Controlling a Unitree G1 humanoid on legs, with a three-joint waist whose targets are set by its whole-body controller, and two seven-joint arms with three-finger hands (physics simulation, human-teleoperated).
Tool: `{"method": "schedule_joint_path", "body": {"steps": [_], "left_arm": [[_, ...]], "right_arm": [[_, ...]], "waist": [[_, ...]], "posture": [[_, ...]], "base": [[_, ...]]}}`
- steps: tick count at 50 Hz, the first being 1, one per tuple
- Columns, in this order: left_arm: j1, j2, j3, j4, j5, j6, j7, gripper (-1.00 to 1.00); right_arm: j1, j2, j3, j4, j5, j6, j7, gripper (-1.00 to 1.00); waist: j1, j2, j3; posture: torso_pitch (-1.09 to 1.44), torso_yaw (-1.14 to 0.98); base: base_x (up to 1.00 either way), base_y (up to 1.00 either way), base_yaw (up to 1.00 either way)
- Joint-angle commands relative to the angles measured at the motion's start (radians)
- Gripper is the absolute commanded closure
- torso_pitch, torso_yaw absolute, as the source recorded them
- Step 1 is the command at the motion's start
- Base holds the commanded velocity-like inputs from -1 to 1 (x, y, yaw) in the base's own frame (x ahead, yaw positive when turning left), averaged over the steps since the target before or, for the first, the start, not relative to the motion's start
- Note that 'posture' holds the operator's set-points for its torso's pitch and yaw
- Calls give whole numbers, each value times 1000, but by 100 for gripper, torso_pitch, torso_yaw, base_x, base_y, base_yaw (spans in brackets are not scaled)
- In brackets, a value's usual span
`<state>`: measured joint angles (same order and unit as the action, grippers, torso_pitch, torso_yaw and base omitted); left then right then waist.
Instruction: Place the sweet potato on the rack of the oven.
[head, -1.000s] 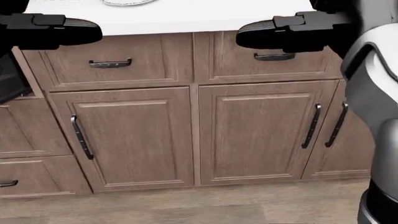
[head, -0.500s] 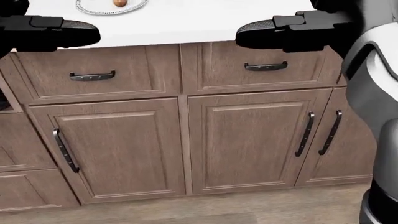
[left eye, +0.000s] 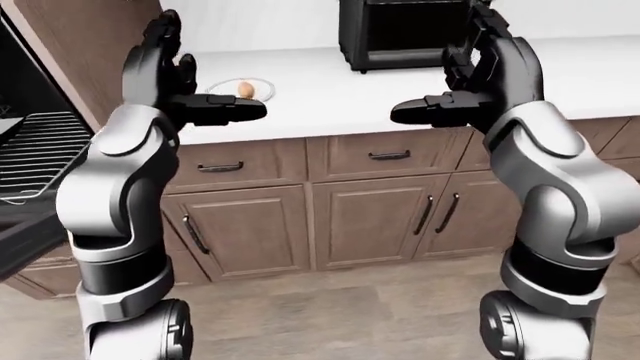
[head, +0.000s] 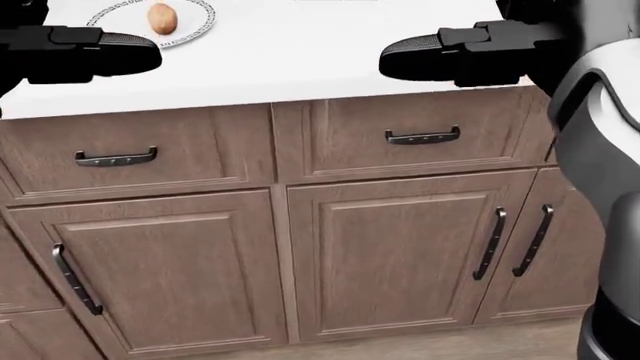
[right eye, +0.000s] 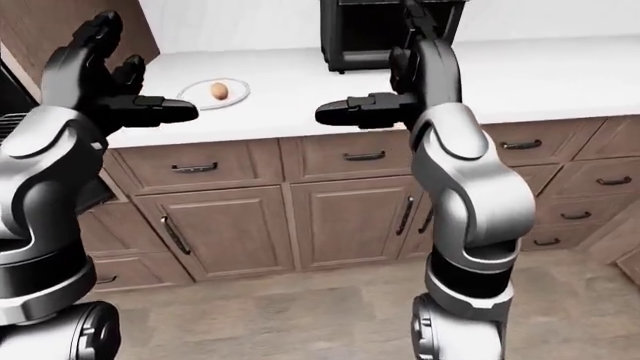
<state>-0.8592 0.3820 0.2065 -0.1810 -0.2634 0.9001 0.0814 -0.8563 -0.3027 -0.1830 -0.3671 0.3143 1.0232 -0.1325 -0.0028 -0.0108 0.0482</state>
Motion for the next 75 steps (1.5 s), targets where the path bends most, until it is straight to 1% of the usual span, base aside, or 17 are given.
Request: {"method": "schedule_joint_path", "body": {"steps": [1, 4, 6, 7, 9, 13, 15, 18, 26, 27, 38, 44, 58, 59, 60, 70, 75], "left_arm": [[-33, 18, 21, -28, 8, -37, 8, -100], [-33, 17, 19, -36, 6, -31, 9, -100], [-33, 17, 17, -34, 7, -32, 10, -100], [-33, 17, 18, -35, 7, -31, 10, -100], [-33, 18, 20, -33, 7, -34, 9, -100], [-33, 17, 19, -31, 6, -35, 11, -100], [-33, 16, 17, -30, 7, -36, 11, -100], [-33, 17, 20, -31, 5, -35, 11, -100], [-33, 17, 20, -29, 2, -39, 12, -100], [-33, 17, 20, -31, 2, -36, 13, -100], [-34, 19, 21, -36, -2, -31, 16, -100], [-21, 15, 18, -12, 4, -62, 10, -100], [59, -28, 8, -39, 4, -120, 15, -100], [60, -27, 9, -40, 4, -116, 14, -100], [60, -28, 10, -43, 4, -113, 15, -100], [57, -24, 16, -53, -3, -98, 15, -100], [54, -21, 16, -47, -3, -100, 16, -100]], "right_arm": [[-30, -5, 2, -24, 4, -39, 7, -100], [-31, -6, 2, -26, 3, -37, 7, -100], [-32, -7, 0, -28, 3, -35, 7, -100], [-29, -8, 3, -23, -1, -40, 9, -100], [-28, -6, 6, -22, -5, -40, 10, -100], [-28, -6, 8, -15, -13, -40, 15, -100], [-30, -6, 7, -22, -15, -28, 14, -100], [-26, -3, 10, -22, -20, -31, 17, -100], [-28, -5, 6, -23, -28, -29, 26, -100], [-28, -4, 6, -24, -29, -27, 25, -100], [-29, 0, 10, -23, -37, -29, 34, -100], [-30, -5, 16, -31, -59, -33, 47, -100], [-56, -16, 0, -69, -58, 31, 44, -100], [-53, -16, 1, -68, -59, 28, 44, -100], [-48, -16, 1, -65, -60, 22, 46, -100], [-41, -8, 7, -65, -65, 17, 47, -100], [-43, -8, 9, -64, -68, 17, 50, -100]], "waist": [[5, -1, -20], [-4, 41, -21], [-11, 100, -39], [-10, 73, -38], [-4, 83, -30], [2, 55, -42], [7, 37, -14], [18, -29, -15], [12, 12, -29], [13, 16, -51], [-2, 58, -36], [9, -9, -10], [4, 29, -43], [4, 24, -17], [5, 30, -39], [1, -35, -20], [-16, -14, -14]], "posture": [[0, 0], [0, 0], [0, 0], [0, 0], [0, 0], [0, 0], [0, 0], [0, 0], [0, 0], [0, 0], [0, 0], [0, 0], [0, 0], [0, 0], [0, 0], [0, 0], [0, 0]], "base": [[20, 0, 0], [20, 0, 0], [20, 3, 0], [17, 6, 0], [16, 7, 0], [9, 3, 3], [1, 0, 5], [1, 0, 5], [1, 0, 4], [1, 0, 10], [1, 0, 47], [0, 0, 1], [1, 0, 0], [5, 0, 0], [6, 2, 0], [11, 20, 0], [22, 38, 0]]}}
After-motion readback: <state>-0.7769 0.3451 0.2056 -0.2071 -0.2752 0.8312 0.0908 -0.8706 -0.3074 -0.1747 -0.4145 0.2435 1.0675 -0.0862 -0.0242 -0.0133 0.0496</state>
